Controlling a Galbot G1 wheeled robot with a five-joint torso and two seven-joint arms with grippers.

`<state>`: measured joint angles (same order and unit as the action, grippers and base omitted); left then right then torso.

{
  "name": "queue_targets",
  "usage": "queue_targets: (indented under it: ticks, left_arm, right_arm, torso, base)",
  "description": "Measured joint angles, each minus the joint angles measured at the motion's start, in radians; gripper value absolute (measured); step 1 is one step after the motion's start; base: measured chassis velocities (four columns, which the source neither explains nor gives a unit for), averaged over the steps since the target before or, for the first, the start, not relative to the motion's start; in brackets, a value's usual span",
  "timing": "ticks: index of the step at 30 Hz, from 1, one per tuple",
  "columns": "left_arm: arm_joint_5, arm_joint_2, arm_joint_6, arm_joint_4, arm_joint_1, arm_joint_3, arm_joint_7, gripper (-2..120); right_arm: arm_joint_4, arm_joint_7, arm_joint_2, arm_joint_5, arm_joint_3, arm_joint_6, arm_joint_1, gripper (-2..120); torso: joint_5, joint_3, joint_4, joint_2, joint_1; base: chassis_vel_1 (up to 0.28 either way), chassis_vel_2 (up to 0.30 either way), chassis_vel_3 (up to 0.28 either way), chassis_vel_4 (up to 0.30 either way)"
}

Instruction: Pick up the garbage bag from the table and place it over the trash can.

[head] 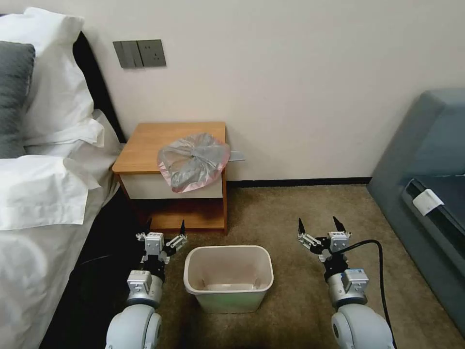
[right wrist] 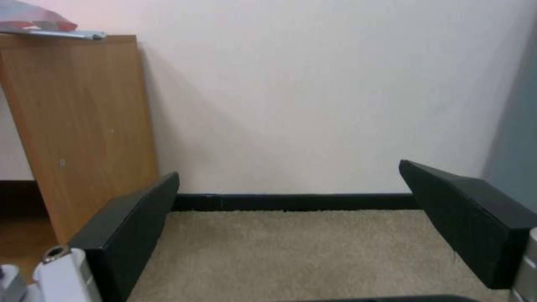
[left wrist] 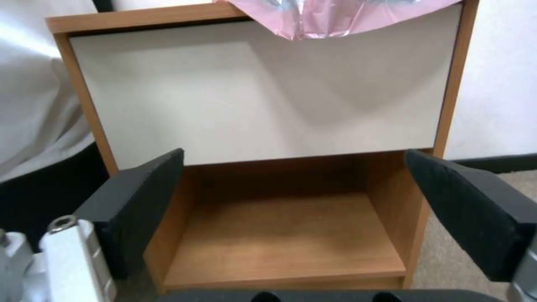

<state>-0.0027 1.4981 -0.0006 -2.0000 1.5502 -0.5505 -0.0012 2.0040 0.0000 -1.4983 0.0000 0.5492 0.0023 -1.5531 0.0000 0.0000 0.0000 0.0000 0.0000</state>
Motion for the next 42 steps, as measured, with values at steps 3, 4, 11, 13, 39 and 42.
queue_targets:
  ticks: [3, 4, 11, 13, 39, 42]
  left_arm:
    - [-0.009, -0.004, -0.002, -0.001, 0.000, -0.002, -0.003, 100]
    - [-0.055, -0.030, -0.016, -0.014, 0.004, -0.014, -0.019, 100]
    - [-0.322, -0.183, -0.121, -0.095, 0.028, -0.089, -0.109, 100]
    - [-0.330, -0.185, -0.143, -0.097, 0.042, -0.077, -0.088, 100]
    - [-0.156, -0.154, -0.217, -0.036, 0.064, -0.090, -0.084, 100]
    - [-0.154, -0.146, -0.215, -0.024, 0.052, -0.090, -0.084, 100]
  right_arm:
    - [0.008, 0.000, 0.002, 0.001, -0.001, 0.005, -0.006, 100]
    - [0.074, 0.005, 0.020, 0.012, -0.016, 0.041, -0.055, 100]
    - [0.220, -0.009, 0.058, 0.002, -0.053, 0.130, -0.152, 100]
    - [0.218, -0.012, 0.059, 0.001, -0.054, 0.137, -0.148, 100]
    - [-0.166, -0.070, 0.404, -0.359, -0.282, 0.258, 0.438, 100]
    - [-0.291, -0.087, 0.418, -0.460, -0.365, 0.297, 0.579, 100]
  torso:
    - [0.0000, 0.000, 0.0001, 0.000, 0.000]
    - [0.0000, 0.000, 0.0001, 0.000, 0.000]
    - [0.0007, 0.000, -0.0001, 0.000, 0.000]
    - [0.0006, 0.000, 0.0000, 0.000, 0.000]
    - [-0.0001, 0.000, 0.0002, 0.000, 0.000]
    - [0.0003, 0.000, 0.0001, 0.000, 0.000]
  base:
    - [0.000, 0.000, 0.000, 0.000]
    - [0.000, 0.000, 0.000, 0.000]
    - [0.000, 0.000, 0.000, 0.000]
    - [0.000, 0.000, 0.000, 0.000]
    - [0.000, 0.000, 0.000, 0.000]
    - [0.000, 0.000, 0.000, 0.000]
